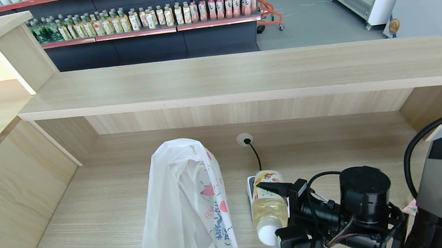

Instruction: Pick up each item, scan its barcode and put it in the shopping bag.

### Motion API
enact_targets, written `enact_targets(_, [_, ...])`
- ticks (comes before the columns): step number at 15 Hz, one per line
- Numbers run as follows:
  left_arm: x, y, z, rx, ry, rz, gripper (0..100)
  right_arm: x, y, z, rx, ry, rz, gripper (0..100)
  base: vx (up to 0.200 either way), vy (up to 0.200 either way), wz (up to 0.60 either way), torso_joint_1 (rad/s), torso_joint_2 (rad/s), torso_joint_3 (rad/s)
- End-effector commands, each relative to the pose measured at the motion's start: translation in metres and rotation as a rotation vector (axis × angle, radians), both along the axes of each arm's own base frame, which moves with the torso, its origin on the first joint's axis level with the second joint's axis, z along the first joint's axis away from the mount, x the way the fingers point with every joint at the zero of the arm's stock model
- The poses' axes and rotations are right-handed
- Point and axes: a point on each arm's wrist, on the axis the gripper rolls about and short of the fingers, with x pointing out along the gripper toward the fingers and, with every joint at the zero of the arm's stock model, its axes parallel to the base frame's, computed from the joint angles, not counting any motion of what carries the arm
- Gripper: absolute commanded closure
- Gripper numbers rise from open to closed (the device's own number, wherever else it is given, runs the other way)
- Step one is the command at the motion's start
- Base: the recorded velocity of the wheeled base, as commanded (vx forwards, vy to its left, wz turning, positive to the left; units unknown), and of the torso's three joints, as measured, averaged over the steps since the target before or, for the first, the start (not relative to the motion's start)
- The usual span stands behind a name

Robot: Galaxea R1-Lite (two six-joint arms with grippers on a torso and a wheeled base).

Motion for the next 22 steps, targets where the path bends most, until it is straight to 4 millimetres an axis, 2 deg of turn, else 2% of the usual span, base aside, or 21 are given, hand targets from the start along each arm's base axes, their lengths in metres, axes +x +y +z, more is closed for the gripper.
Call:
enact_targets(1, [0.000, 0.000, 0.000, 0.000, 0.000, 0.000, 0, 0.004, -0.004, 0.001, 0.004, -0.003, -0.006, 100, 0.000, 0.000, 0.00, 0.000, 0.00, 0.000])
enact_targets(22, [0.000, 0.000, 0.000, 0.002, -0.001, 0.000, 0, 0.021, -0.017, -0.003, 0.002, -0.004, -0.025, 100, 0.000, 0.000, 0.00, 0.000, 0.00, 0.000])
